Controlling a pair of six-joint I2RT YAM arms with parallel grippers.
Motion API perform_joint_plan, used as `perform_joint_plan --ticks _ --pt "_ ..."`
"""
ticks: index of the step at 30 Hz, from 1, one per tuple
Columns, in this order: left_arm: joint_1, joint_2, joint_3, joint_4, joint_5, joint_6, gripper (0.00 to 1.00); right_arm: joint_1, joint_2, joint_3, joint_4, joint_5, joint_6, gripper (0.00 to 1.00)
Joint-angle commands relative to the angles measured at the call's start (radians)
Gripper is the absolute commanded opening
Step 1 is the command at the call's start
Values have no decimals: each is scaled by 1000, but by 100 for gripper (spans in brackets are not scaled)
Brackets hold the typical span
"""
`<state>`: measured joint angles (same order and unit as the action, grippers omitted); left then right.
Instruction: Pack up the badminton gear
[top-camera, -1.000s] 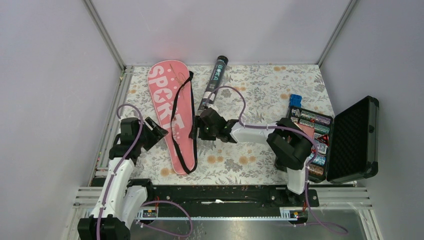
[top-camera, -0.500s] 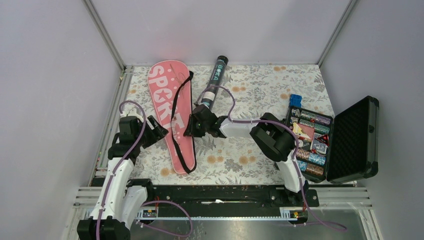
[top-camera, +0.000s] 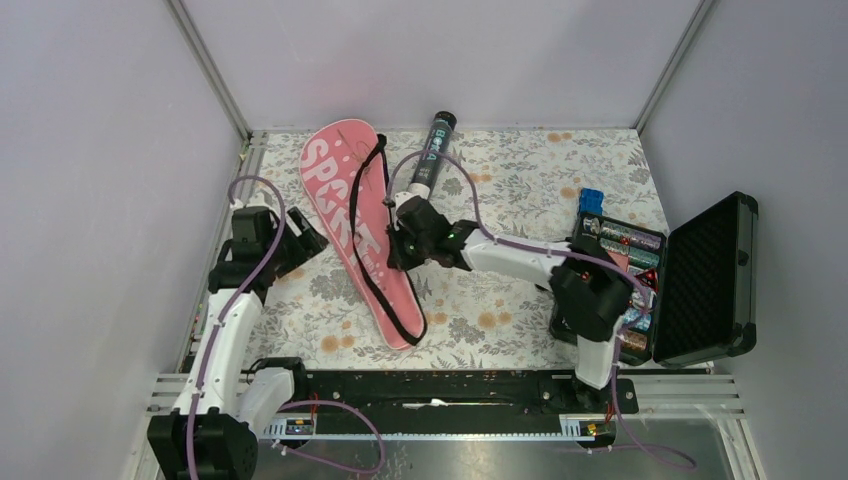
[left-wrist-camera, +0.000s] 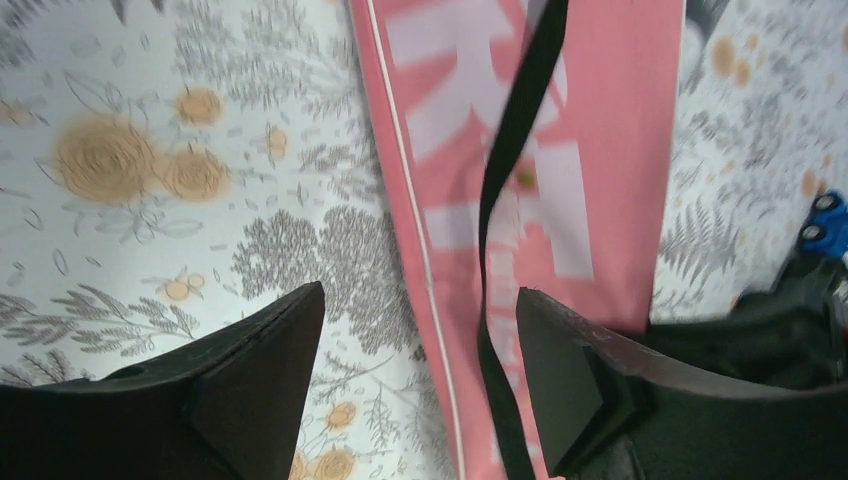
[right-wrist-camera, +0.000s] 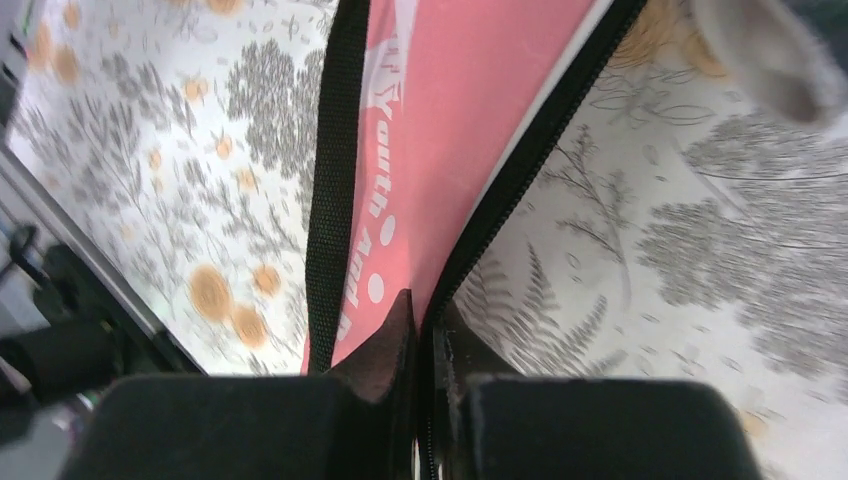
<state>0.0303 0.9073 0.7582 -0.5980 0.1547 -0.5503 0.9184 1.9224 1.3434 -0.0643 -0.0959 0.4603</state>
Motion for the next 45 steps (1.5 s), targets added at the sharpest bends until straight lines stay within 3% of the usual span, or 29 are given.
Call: perform_joint_plan --ticks 1,5,9,13,17,20,25,31,34,38,42,45 --pt "6 -17 143 19 -124 -51 76 19 -214 -13 -96 61 -365 0" --pt "7 31 265 0 -144 -76 76 51 -299 -28 -180 79 -613 0" --pt "13 72 358 -32 -215 -100 78 127 -376 -101 -157 273 -834 0" --pt "27 94 428 -29 -226 -116 93 204 -449 -257 25 373 -973 0" --pt "41 102 440 39 -185 -103 93 281 -449 -394 220 503 -1103 0" --pt "62 145 479 -24 -190 -140 94 330 -430 -460 313 617 -1175 0" --pt "137 213 549 -193 -201 -256 91 379 -455 -545 452 742 -1186 0" --pt "147 236 651 -393 -423 -353 90 399 -504 -615 511 784 -1163 0" --pt "148 215 673 -467 -448 -385 90 402 -512 -632 499 788 -1135 0" --pt "148 157 691 -457 -462 -341 91 402 -504 -641 503 813 -1112 0" --pt "150 107 770 -455 -606 -220 95 402 -498 -683 566 861 -1120 0" --pt "164 105 782 -493 -599 -212 95 402 -498 -708 604 882 -1117 0"
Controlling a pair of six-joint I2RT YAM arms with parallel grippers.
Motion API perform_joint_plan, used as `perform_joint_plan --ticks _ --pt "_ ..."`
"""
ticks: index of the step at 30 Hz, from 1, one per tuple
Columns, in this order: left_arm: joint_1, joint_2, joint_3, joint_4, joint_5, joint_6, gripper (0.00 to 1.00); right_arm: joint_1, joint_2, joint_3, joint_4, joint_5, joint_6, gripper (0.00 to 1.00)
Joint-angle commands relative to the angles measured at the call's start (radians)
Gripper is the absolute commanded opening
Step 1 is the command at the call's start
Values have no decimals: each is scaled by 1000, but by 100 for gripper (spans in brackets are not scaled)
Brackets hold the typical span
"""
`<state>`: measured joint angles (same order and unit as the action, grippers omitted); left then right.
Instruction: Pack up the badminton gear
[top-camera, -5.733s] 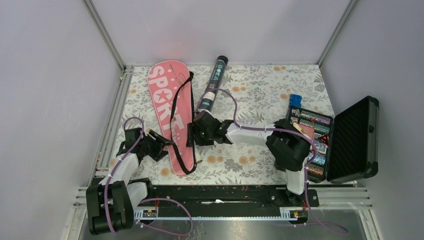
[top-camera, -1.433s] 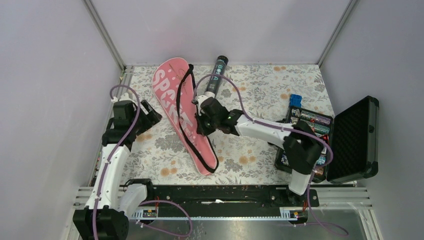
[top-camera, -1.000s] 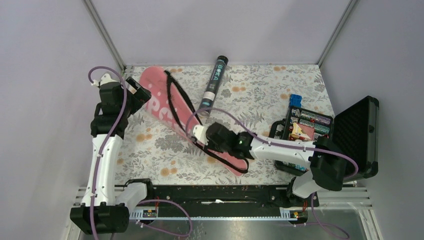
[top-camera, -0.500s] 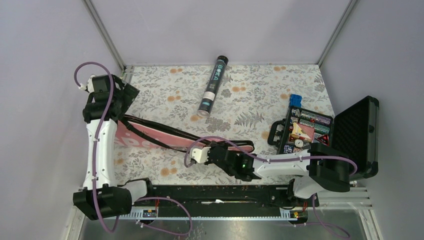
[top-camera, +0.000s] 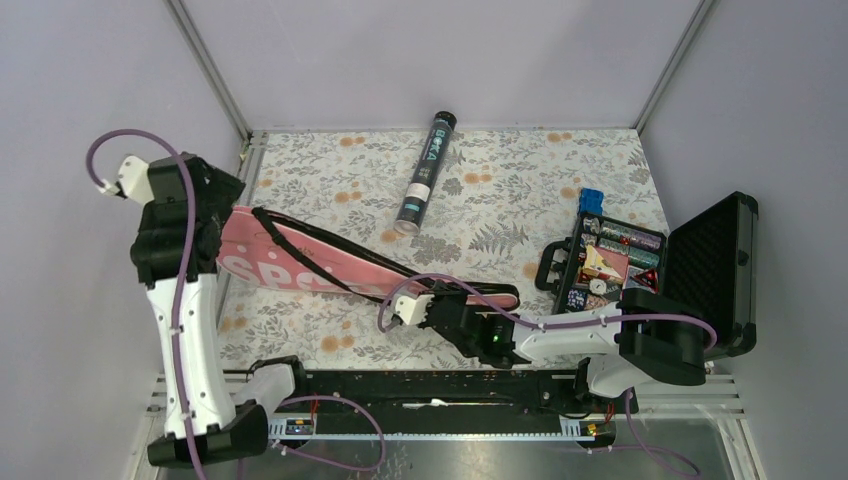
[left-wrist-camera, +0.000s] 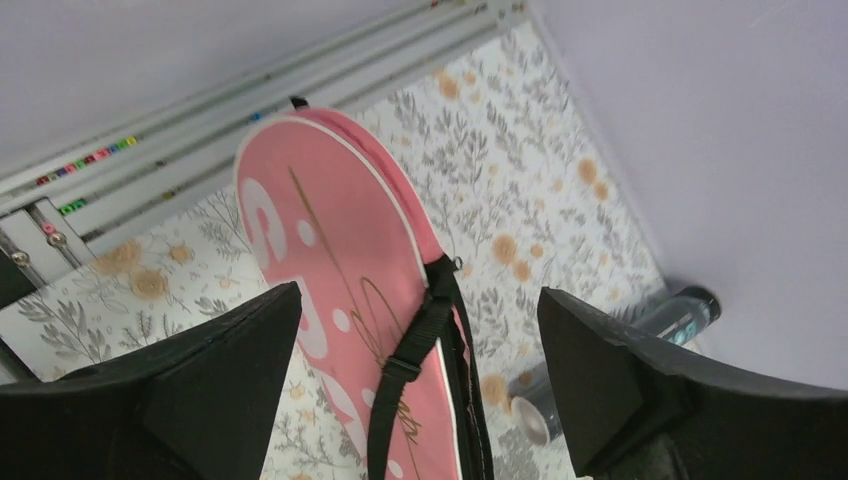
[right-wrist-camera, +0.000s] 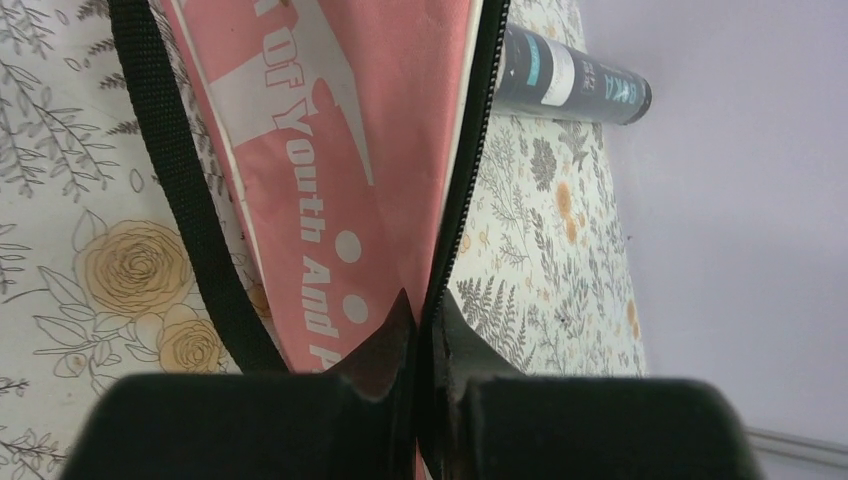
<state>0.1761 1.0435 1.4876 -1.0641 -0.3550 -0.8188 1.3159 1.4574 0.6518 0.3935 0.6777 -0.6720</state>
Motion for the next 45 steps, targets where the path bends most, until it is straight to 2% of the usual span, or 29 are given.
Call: perform_joint_plan --ticks 1,4,8,13,18,27,32,34,36,40,45 --pt "20 -28 38 -31 -72 51 95 6 -34 -24 161 112 12 0" --pt "50 -7 -21 -14 -14 31 95 6 -37 -48 217 140 -4 0" --pt "117 34 -49 49 148 42 93 5 -58 -68 248 171 -18 0" --pt "155 89 -48 75 176 19 93 5 -93 -91 254 170 -20 0" --pt "173 153 -62 153 322 40 90 7 -96 -105 278 181 -31 0" --pt "185 188 -159 177 338 44 79 12 -93 -119 303 193 -24 0" --pt "196 218 -160 208 349 47 76 12 -111 -137 313 160 -17 0" --pt "199 224 -152 221 397 39 74 13 -124 -144 314 148 -13 0" --pt "200 213 -165 249 441 32 65 14 -134 -140 292 142 -3 0" --pt "200 166 -209 288 466 45 38 23 -155 -127 249 128 50 0" --pt "202 161 -224 295 494 68 10 34 -140 -124 261 95 71 0"
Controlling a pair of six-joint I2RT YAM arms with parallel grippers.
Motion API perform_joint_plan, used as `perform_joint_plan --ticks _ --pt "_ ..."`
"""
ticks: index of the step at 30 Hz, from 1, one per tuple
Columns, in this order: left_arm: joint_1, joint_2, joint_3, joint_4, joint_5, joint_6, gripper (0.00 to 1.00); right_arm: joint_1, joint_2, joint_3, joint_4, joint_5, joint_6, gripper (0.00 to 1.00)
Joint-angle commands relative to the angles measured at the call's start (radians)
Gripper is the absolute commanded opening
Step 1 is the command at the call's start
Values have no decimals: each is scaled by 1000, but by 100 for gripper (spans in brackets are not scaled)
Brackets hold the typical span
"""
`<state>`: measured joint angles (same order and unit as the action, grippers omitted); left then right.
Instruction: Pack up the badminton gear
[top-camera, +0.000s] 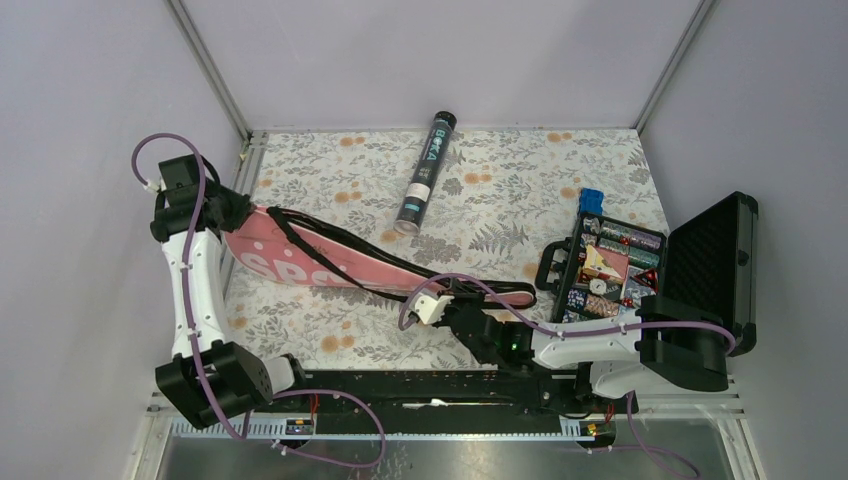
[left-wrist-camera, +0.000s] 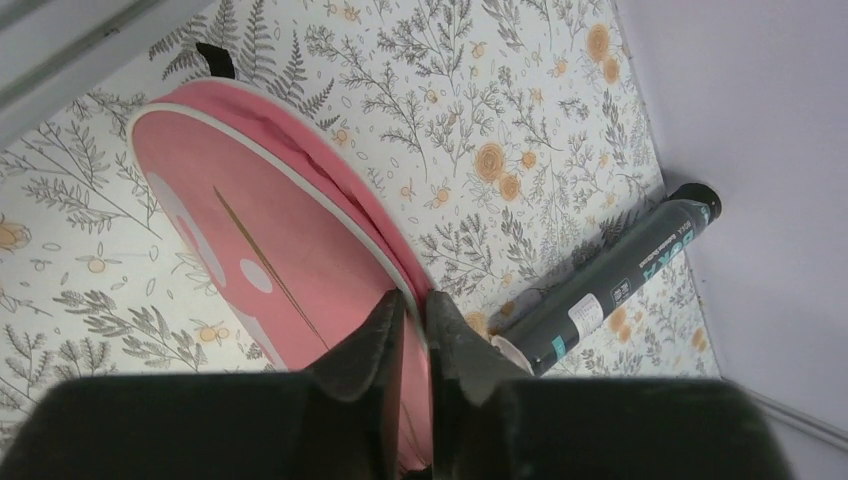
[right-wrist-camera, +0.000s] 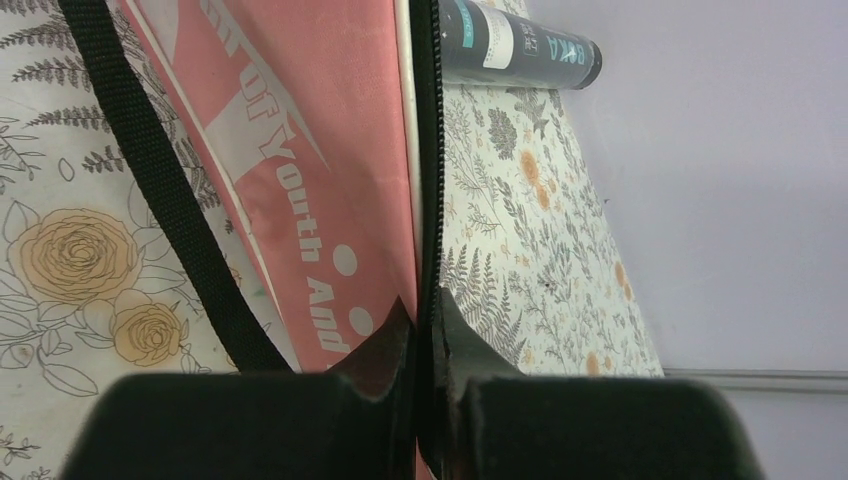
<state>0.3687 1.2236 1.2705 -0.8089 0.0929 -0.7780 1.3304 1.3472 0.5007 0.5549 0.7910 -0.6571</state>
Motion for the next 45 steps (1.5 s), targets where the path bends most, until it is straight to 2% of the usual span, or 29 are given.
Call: perform_joint_plan --ticks 1,2,7,9,14,19,21,26,29,32,36,45 --pt "10 -19 -5 40 60 23 4 20 -21 30 97 -24 57 0" --pt "10 -21 -3 39 85 18 0 20 -12 40 86 -25 59 0" --pt "9 -63 -10 55 155 11 0 20 -53 72 27 -73 145 5" --pt "10 -91 -14 67 153 6 0 20 -95 90 -8 -143 180 13" --pt "9 -150 -58 114 174 -39 0 16 -121 214 -159 -275 239 42" --pt "9 -245 -161 211 184 -81 0 -20 -79 374 -233 -377 279 58" --pt "9 -264 -180 209 165 -81 0 -50 -34 472 -266 -446 309 62" --pt "10 -262 -179 173 175 -76 0 -127 116 638 -265 -630 369 63" --pt "10 -292 -199 174 177 -75 0 -134 176 743 -344 -713 427 62" --pt "9 -323 -236 189 212 -110 0 -133 193 749 -347 -846 522 60" --pt "9 -333 -242 186 233 -133 0 -120 196 642 -181 -887 581 57" --pt "10 -340 -206 141 185 -125 0 -66 330 710 -168 -843 519 56"
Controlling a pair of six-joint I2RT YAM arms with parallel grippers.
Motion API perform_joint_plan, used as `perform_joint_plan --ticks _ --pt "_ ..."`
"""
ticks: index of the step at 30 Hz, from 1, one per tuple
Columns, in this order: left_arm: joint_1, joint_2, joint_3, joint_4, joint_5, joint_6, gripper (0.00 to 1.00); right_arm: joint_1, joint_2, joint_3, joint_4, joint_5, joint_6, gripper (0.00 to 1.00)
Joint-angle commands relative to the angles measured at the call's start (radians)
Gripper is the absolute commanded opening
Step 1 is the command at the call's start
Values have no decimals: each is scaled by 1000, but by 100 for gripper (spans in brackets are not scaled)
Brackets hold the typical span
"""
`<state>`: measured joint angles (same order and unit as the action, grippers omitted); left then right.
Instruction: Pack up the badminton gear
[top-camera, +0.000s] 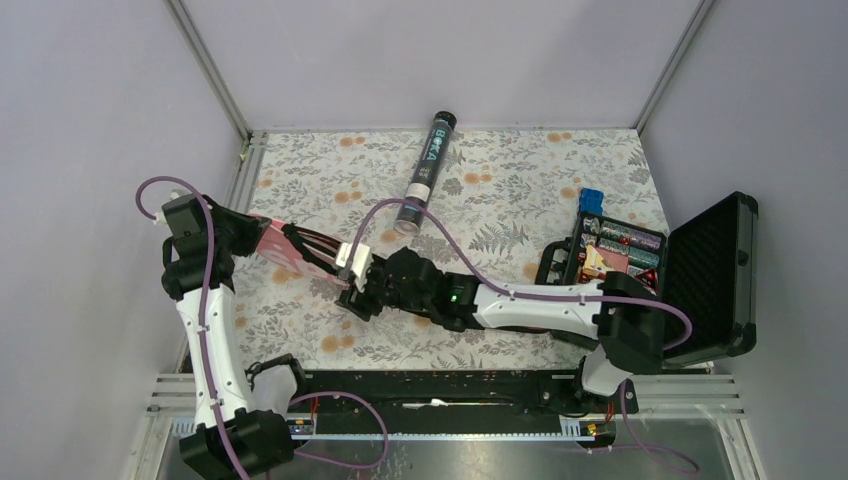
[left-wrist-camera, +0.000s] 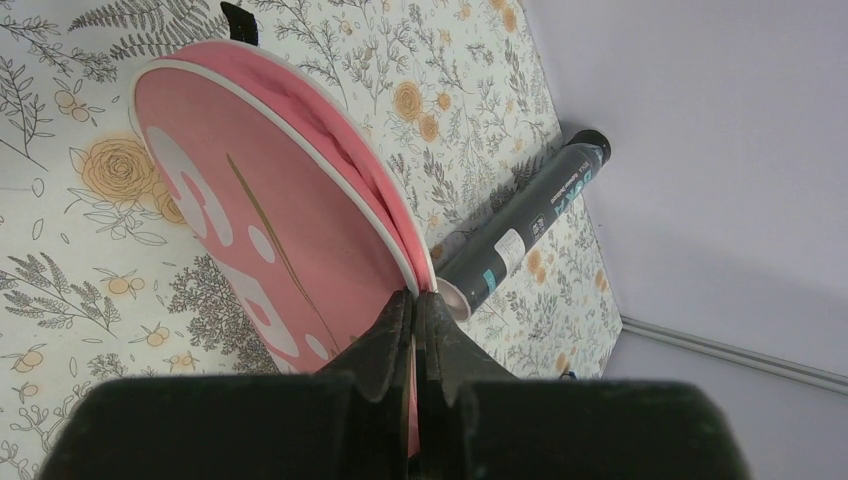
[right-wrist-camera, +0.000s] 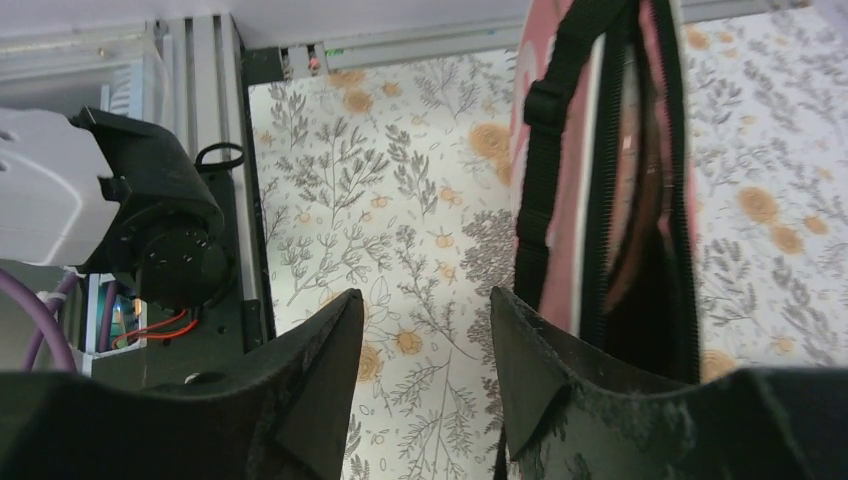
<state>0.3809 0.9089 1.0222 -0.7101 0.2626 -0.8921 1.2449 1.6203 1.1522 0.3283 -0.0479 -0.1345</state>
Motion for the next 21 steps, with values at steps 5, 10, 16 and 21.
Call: perform_joint_plan --ticks 5,10,16,21 --pt "-4 -32 42 20 -5 -7 0 18 192 164 17 116 -16 63" --pt "-4 -16 72 0 5 -1 0 18 292 213 55 224 6 67" --pt "-5 -32 45 11 13 -16 0 18 340 278 77 270 -19 66" --pt "-4 -34 39 10 15 -19 0 16 392 356 86 323 -59 25"
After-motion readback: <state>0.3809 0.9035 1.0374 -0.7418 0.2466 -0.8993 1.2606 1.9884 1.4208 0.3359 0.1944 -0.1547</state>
